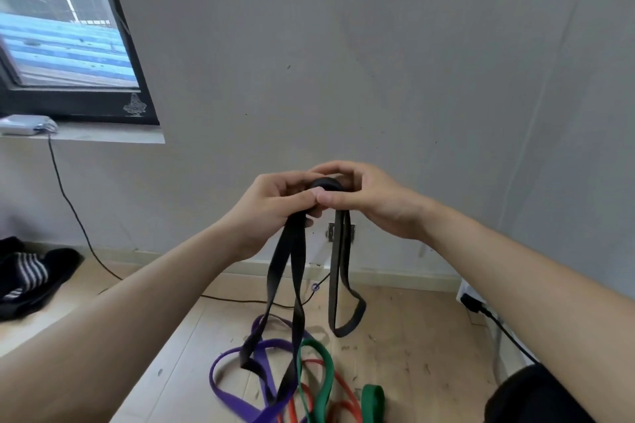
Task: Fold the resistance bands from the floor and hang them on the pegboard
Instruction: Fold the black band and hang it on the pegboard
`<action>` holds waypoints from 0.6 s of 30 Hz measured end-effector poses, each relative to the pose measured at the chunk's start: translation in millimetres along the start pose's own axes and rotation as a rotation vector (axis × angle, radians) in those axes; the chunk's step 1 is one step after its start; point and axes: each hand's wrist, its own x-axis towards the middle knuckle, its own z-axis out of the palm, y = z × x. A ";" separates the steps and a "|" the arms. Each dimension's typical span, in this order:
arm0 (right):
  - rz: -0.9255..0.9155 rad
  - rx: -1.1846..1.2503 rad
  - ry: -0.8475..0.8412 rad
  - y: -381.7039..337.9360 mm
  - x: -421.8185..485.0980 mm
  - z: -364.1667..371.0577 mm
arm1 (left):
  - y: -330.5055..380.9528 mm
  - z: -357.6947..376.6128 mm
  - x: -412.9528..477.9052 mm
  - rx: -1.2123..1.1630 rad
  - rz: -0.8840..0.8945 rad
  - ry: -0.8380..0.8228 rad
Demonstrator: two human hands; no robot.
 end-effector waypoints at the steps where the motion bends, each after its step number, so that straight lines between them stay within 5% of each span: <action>1: -0.023 -0.009 0.033 -2.4 1.4 3.2 | -0.3 -1.1 0.0 0.009 0.002 0.015; 18: -0.189 0.176 0.331 -31.6 0.7 -13.5 | -9.1 4.4 -1.6 0.152 -0.019 -0.100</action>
